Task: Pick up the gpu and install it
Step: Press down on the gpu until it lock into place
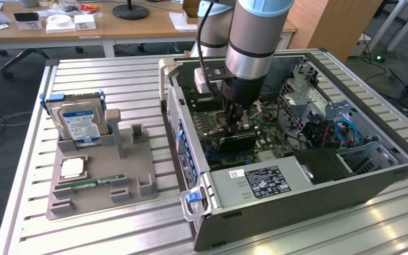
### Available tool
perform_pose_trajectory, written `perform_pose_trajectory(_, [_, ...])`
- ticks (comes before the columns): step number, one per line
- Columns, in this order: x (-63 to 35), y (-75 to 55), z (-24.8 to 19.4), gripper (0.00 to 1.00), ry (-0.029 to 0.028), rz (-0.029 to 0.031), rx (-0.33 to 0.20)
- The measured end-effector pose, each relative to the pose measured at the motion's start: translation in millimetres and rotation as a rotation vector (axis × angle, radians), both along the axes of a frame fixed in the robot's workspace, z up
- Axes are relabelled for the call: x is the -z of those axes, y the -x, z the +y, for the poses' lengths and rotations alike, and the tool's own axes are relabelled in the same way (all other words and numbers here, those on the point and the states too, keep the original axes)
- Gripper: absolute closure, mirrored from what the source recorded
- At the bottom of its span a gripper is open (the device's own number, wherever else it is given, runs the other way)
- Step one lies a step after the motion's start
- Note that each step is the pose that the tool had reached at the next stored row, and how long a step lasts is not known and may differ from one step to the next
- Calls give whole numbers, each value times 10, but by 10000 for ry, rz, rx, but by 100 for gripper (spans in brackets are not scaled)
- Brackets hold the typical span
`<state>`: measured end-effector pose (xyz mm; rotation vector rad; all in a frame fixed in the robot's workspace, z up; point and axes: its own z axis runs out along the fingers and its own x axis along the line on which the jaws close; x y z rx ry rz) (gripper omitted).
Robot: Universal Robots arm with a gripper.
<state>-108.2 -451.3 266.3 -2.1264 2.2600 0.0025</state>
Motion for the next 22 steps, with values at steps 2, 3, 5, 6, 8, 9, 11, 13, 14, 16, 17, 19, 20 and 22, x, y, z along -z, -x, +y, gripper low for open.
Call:
perform_pose_trajectory(2, [0, 0, 0, 89, -1, 0, 0])
perform_pose_trajectory(3, [3, 0, 0, 89, -2, -1, 0])
perform_pose_trajectory(5, [5, 0, 0, 89, -2, -1, 0])
perform_pose_trajectory(6, [5, 0, 0, 89, -1, 0, 0])
perform_pose_trajectory(8, [4, 0, 0, 89, -1, 0, 0])
perform_pose_trajectory(9, [5, 0, 0, 89, 0, 0, 0])
perform_pose_trajectory(11, [8, 0, 0, 89, 1, 1, 0])
perform_pose_trajectory(13, [8, 0, 0, 89, 0, 0, 0])
perform_pose_trajectory(14, [8, 0, 0, 89, 0, 0, 0])
perform_pose_trajectory(16, [10, 0, 0, 89, -1, 0, 0])
perform_pose_trajectory(17, [14, 0, 0, 89, 1, 0, 0])
perform_pose_trajectory(19, [16, 1, -1, 89, 4, 1, -2])
perform_pose_trajectory(20, [16, 2, -1, 89, 3, 2, -1])
perform_pose_trajectory(22, [18, 2, 0, 89, 0, 0, 0])
